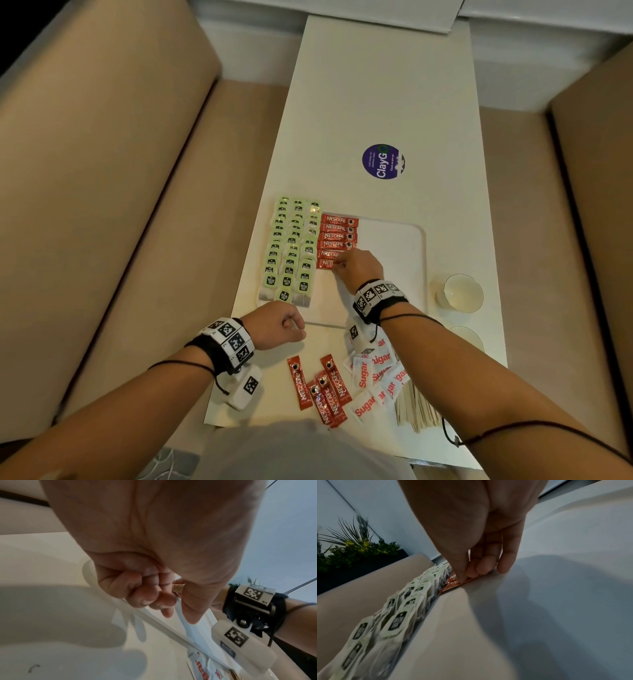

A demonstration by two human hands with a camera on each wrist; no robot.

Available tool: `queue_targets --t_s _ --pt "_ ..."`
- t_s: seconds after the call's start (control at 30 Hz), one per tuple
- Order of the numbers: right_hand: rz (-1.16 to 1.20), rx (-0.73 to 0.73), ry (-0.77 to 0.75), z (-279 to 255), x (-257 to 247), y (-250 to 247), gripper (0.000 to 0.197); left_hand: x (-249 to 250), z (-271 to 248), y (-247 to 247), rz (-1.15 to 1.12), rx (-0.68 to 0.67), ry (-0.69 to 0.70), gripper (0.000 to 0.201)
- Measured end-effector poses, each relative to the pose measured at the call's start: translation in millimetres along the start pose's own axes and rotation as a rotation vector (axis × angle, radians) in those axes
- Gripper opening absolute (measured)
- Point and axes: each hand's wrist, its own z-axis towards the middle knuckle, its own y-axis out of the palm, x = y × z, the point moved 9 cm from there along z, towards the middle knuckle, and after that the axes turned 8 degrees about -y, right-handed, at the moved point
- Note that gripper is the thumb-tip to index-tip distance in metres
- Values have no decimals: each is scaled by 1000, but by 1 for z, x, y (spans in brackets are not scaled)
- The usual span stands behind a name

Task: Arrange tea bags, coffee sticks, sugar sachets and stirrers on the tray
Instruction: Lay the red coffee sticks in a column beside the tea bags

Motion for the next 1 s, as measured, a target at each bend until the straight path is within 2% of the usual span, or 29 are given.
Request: queue_targets --t_s 0.3,0.37,0.53,0.67,0.83,1.0 --pt "86 54 -59 -16 -10 -16 23 -1 -7 3 85 -8 -3 17" --pt "92 -3 -104 -30 -16 -14 27 -1 -9 6 142 -16 6 18" --pt "-117 -327 -225 -79 -26 10 47 1 -16 24 307 -77 25 22" --pt "-230 -487 -261 -118 -37 33 49 4 -19 35 441 -58 54 28" --pt "-396 -601 -276 -147 -42 58 49 11 -26 45 558 -64 76 40" --pt "-536 -580 -358 -156 -47 68 49 9 -29 52 593 -44 81 39"
